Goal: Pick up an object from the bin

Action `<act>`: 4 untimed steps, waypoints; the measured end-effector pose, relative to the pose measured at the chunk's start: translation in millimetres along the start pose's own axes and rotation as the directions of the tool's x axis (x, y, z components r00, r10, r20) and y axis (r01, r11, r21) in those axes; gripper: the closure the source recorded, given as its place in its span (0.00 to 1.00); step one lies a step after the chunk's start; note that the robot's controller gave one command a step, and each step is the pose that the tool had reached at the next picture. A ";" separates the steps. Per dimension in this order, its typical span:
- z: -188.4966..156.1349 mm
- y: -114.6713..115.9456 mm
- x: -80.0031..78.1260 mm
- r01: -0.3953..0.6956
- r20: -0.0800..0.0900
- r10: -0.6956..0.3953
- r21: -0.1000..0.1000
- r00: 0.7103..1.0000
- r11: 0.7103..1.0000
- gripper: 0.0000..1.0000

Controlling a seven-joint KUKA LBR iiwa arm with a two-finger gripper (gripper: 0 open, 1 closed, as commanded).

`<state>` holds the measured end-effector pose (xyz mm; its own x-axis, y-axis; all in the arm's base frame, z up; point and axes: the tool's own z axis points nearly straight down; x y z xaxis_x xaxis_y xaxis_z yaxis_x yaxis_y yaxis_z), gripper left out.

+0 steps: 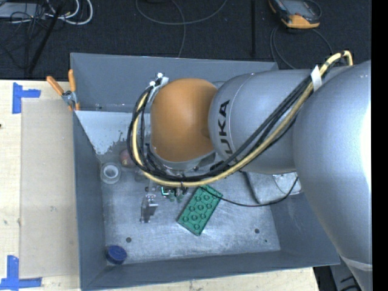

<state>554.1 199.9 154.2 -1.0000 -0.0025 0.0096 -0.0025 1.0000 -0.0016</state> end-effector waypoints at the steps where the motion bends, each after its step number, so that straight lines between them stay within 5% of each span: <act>1: 24.0 -83.3 -32.7 0.008 0.007 -0.008 0.003 1.000 1.000 0.00; 2: 82.0 -142.8 -7.0 0.022 0.015 -0.022 -0.008 1.000 1.000 0.00; 3: 78.6 -183.6 11.4 0.089 0.013 -0.089 -0.002 0.996 0.996 0.00; 4: 76.8 -182.9 13.0 0.089 -0.001 -0.089 -0.003 0.996 0.996 1.00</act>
Offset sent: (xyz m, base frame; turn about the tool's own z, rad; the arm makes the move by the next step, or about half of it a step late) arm 0.0317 -0.0771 -0.0220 -0.0151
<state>540.8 16.9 77.8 -0.9958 -0.0912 0.0108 -0.0911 0.9958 0.0026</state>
